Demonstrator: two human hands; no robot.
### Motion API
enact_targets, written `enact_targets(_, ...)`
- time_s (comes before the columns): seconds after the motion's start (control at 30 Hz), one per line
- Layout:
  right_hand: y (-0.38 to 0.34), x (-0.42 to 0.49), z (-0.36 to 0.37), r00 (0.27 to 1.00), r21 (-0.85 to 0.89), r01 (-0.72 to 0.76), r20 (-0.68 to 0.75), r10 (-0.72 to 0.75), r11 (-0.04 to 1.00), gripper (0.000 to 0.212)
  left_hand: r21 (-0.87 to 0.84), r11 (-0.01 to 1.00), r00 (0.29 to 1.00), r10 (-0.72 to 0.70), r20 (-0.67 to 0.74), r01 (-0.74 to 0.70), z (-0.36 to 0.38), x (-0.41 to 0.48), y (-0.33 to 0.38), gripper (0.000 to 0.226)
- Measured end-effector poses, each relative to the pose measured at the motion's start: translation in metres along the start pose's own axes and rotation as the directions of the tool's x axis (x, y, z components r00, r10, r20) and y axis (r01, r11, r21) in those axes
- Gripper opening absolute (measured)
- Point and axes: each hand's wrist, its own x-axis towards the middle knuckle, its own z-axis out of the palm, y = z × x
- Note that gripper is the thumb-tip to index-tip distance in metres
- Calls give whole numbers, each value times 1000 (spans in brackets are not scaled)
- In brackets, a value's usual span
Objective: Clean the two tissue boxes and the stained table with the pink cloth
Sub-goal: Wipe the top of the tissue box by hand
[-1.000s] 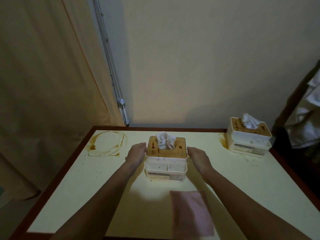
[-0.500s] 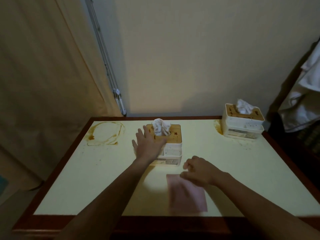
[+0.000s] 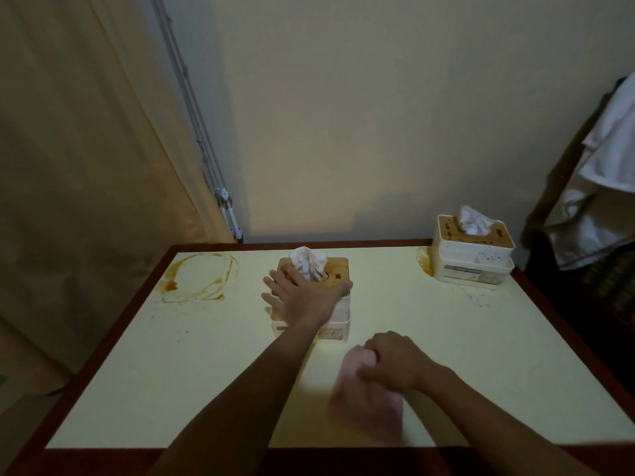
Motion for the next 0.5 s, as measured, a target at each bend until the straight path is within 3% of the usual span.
enact_targets(0.07, 11, -4, -11, 999, 253, -5, -41, 16, 967, 22, 20, 1000, 1000, 4, 1, -4, 2, 2, 1, 149)
enact_targets(0.23, 34, -14, -33, 962, 544, -28, -214, 171, 838, 29, 45, 995, 995, 82, 51, -84, -6, 19, -7, 152)
enact_targets(0.37, 35, -10, -39, 862, 800, -42, -274, 426, 599, 23, 117, 971, 964, 187, 189, -211, -22, 40, -24, 153)
enact_targets(0.5, 13, 12, -26, 825, 909, -36, -207, 526, 415, 27, 108, 940, 918, 283, 278, -323, -33, 52, -41, 147)
